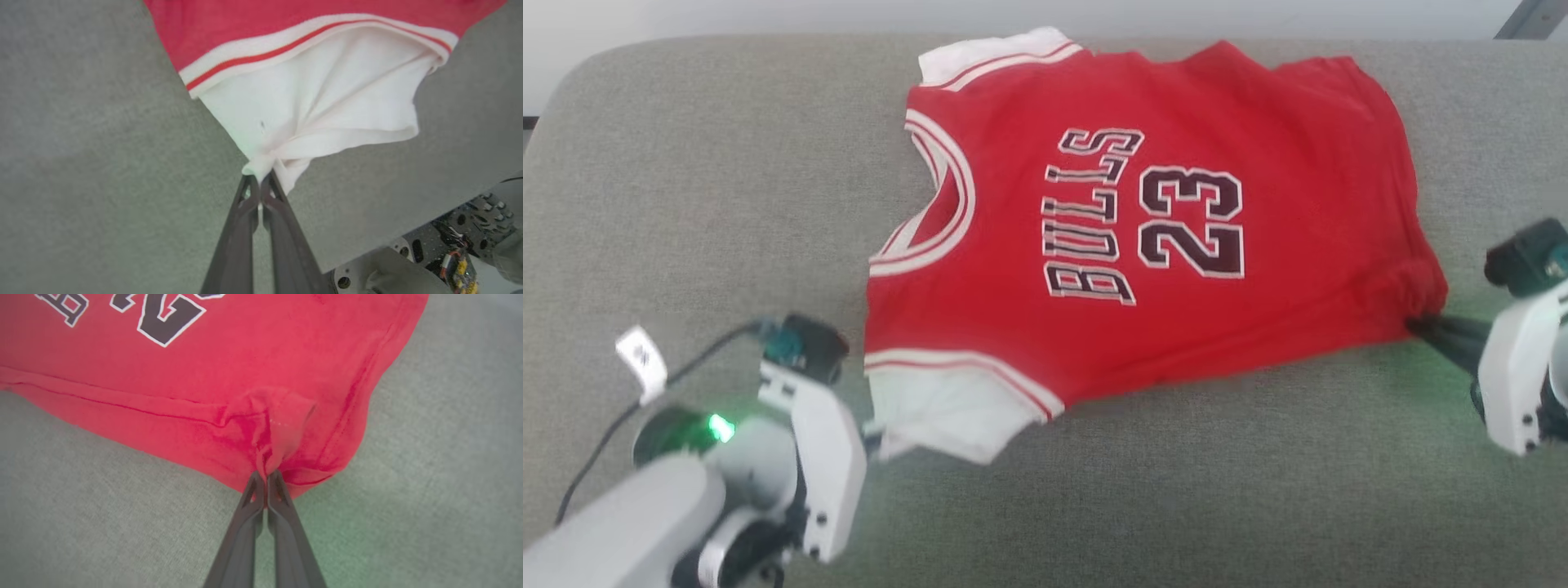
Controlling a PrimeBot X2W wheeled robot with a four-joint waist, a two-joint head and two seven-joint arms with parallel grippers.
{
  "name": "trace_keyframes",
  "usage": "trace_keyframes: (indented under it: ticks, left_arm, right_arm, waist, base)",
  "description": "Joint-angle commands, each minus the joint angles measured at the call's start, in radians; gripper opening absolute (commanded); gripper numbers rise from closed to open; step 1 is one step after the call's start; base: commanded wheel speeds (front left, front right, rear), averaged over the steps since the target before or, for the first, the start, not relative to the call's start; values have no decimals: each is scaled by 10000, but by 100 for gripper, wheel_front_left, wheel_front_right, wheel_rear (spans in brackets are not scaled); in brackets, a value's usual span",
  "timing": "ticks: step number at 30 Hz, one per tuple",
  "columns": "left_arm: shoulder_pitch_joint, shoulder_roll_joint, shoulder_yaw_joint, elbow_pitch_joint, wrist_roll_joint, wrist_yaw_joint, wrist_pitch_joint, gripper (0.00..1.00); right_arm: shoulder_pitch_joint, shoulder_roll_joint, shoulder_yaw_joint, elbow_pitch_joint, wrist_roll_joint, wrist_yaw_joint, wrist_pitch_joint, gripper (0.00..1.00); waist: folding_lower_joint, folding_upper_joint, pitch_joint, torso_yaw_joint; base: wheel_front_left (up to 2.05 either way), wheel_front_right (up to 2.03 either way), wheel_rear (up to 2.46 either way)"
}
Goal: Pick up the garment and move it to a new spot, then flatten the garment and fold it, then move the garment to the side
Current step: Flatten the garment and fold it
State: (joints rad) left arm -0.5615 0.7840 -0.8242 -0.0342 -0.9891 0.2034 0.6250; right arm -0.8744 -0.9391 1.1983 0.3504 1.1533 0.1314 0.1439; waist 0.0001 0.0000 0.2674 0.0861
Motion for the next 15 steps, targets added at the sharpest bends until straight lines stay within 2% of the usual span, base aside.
trace_keyframes:
  ticks: [1,4,9,13,15]
  left_arm:
    - [444,252,9,-422,-88,344,72,0]
    - [1258,556,-28,-1161,-322,909,74,0]
    - [2438,665,-146,-1800,-691,1588,-41,0]
    - [3345,815,-306,-2095,-945,2043,-176,0]
    - [3601,805,-353,-2164,-1029,2126,-232,0]
  right_arm:
    - [310,-162,24,-152,159,-17,-37,0]
    - [821,-444,43,-498,473,-17,-80,0]
    - [1672,-868,184,-1178,670,-15,-11,0]
    - [2531,-1251,323,-1825,830,-15,8,0]
    - [2841,-1344,337,-2001,938,-15,-29,0]
  waist:
    - [-1,0,8,-15]
    - [-1,0,-26,-27]
    - [-1,0,-153,-87]
    - [-1,0,-221,-169]
    - [-1,0,-231,-199]
  base:
    - [0,0,0]
    - [0,0,0]
    - [0,0,0]
    - [0,0,0]
    - [0,0,0]
